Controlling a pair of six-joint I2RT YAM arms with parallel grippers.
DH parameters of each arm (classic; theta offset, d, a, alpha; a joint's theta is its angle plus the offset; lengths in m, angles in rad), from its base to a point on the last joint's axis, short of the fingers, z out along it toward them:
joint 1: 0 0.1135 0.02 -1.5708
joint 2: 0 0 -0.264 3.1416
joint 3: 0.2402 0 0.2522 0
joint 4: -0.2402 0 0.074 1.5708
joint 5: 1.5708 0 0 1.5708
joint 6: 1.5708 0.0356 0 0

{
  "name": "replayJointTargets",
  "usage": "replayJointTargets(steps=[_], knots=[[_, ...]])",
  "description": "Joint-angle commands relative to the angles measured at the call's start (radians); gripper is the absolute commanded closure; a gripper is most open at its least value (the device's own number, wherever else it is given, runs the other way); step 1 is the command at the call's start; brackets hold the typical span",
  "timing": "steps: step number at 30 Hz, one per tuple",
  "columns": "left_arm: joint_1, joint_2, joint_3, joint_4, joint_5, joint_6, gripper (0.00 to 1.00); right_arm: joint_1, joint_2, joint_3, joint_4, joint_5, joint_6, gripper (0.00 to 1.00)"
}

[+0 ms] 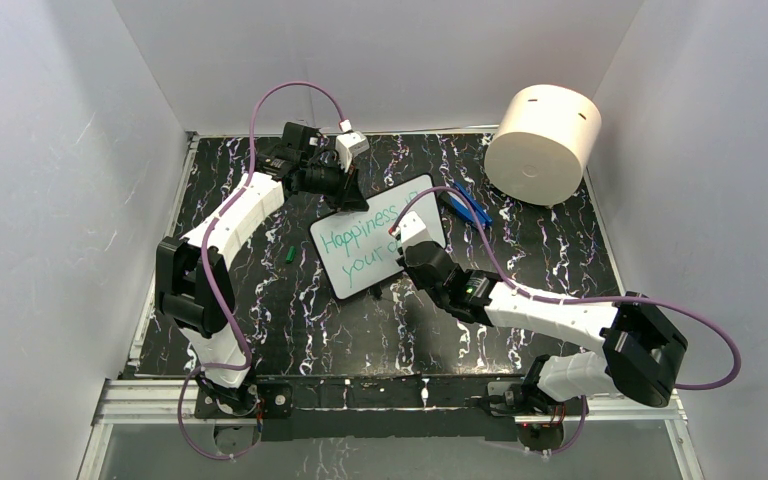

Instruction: Write a sentence on the whiteboard

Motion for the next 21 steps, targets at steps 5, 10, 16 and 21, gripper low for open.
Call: replayJointTargets(steps=[5, 10, 16, 21], knots=[[-0.020, 0.026, -0.046, -0.115, -0.026, 0.044, 1.00, -0.006, -0.013, 0.000, 0.018, -0.005, 0.014, 1.00], [-0.020, 0.027, -0.046, -0.116, -0.028, 0.045, 1.00, -0.006, -0.062, -0.012, 0.032, 0.007, 0.010, 1.00], [-0.020, 0.031, -0.046, -0.116, -0.028, 0.044, 1.00, -0.012, -0.103, -0.034, 0.057, 0.028, -0.001, 1.00], [-0.020, 0.033, -0.046, -0.115, -0.026, 0.044, 1.00, -0.027, -0.100, -0.042, 0.083, 0.009, 0.003, 1.00]])
